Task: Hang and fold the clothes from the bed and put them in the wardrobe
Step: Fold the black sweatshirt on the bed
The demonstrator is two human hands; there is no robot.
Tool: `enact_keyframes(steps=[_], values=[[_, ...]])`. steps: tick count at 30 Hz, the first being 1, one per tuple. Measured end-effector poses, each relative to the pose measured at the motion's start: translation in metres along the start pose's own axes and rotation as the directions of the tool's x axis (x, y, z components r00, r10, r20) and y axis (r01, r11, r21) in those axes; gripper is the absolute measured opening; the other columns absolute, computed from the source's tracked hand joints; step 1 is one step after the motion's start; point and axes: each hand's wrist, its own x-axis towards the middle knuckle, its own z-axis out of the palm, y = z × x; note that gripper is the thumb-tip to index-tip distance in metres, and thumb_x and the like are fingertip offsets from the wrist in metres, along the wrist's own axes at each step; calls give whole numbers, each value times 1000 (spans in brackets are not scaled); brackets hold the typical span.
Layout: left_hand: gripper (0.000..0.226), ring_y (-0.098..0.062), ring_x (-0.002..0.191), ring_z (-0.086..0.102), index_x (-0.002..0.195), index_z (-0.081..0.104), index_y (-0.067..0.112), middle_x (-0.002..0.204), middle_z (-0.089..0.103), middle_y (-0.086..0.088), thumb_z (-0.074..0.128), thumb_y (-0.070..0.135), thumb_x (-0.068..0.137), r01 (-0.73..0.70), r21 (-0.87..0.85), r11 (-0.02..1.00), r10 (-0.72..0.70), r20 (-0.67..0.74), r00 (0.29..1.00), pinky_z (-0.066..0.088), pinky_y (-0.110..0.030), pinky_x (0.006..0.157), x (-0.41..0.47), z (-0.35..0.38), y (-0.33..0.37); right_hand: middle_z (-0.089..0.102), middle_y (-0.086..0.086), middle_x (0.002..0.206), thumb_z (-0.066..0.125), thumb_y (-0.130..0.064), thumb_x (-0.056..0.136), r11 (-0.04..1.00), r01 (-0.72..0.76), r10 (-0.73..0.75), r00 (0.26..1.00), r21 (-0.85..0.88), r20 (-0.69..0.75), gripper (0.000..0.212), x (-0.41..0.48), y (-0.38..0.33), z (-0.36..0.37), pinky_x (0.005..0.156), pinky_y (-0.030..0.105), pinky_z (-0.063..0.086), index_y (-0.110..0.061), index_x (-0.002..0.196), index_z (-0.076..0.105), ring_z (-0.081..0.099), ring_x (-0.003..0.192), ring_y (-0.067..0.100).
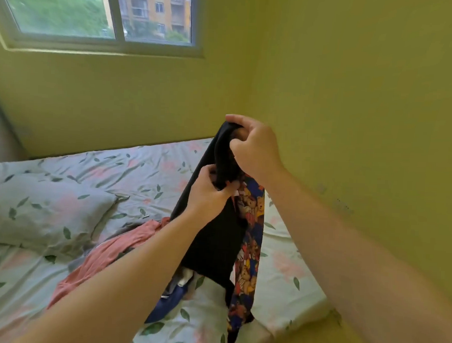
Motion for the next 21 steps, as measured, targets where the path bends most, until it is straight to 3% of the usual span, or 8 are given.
enact_keyframes(steps=[2, 6, 8, 10, 14, 16, 19, 21], values=[[21, 6, 82, 63, 95, 58, 42, 88, 66, 18, 74, 30, 88, -34, 58, 998, 37, -60, 997, 41, -18, 64, 11, -1, 15, 73, -11, 87, 56, 2, 82, 994, 65, -72, 995, -92, -73, 47, 2, -3, -18, 56, 9, 46, -19, 121, 72, 57, 55, -1], [21, -9, 74, 68, 85, 68, 34, 81, 71, 10, 63, 15, 92, -116, 144, 983, 123, -42, 991, 50, -25, 62, 26, -8, 44, 77, -4, 98, 70, -16, 88, 965, 59, -123, 962, -256, -244, 28, 6, 7, -61, 67, 1, 44, -18, 116, 75, 66, 78, 5], [29, -9, 57, 66, 83, 69, 33, 75, 69, 5, 58, 6, 91, -128, 85, 988, 132, -40, 990, 49, -23, 51, 32, -10, 61, 76, -4, 95, 72, -22, 90, 951, 42, -132, 951, -306, -281, 22, 8, 17, -81, 63, -2, 40, -16, 111, 76, 64, 75, 5], [29, -13, 50, 60, 83, 70, 30, 68, 66, 5, 57, 6, 90, -150, 56, 987, 153, -58, 987, 48, -28, 49, 38, -10, 76, 73, -6, 87, 71, -26, 92, 943, 33, -136, 947, -332, -292, 17, 8, 27, -97, 59, -1, 39, -16, 105, 76, 59, 68, 1], [17, -10, 60, 57, 85, 71, 31, 70, 66, 14, 64, 17, 91, -211, 90, 973, 217, -65, 974, 44, -29, 58, 43, -5, 90, 59, -10, 83, 72, -32, 91, 925, 61, -180, 940, -376, -289, 22, 3, 41, -112, 57, 8, 38, -14, 103, 67, 53, 73, 8], [14, -10, 59, 56, 85, 71, 31, 69, 65, 14, 67, 20, 92, -220, 86, 972, 225, -58, 973, 43, -29, 59, 40, -1, 91, 56, -5, 90, 71, -35, 92, 910, 72, -198, 940, -407, -277, 28, 0, 45, -115, 63, 17, 35, -14, 106, 61, 50, 81, 13], [8, -12, 53, 58, 83, 70, 29, 66, 65, 12, 74, 25, 89, -225, 113, 968, 228, -11, 974, 47, -30, 55, 30, 8, 89, 53, 1, 97, 68, -37, 94, 906, 52, -190, 936, -421, -295, 32, -3, 50, -120, 76, 33, 45, -12, 108, 55, 51, 89, 20], [16, -16, 57, 62, 80, 66, 29, 68, 66, 10, 79, 22, 83, -233, 212, 949, 223, 72, 972, 49, -29, 59, 22, 16, 79, 53, 2, 100, 67, -36, 95, 908, 34, -182, 930, -418, -320, 31, -6, 53, -121, 84, 41, 48, -11, 110, 55, 52, 95, 25]])
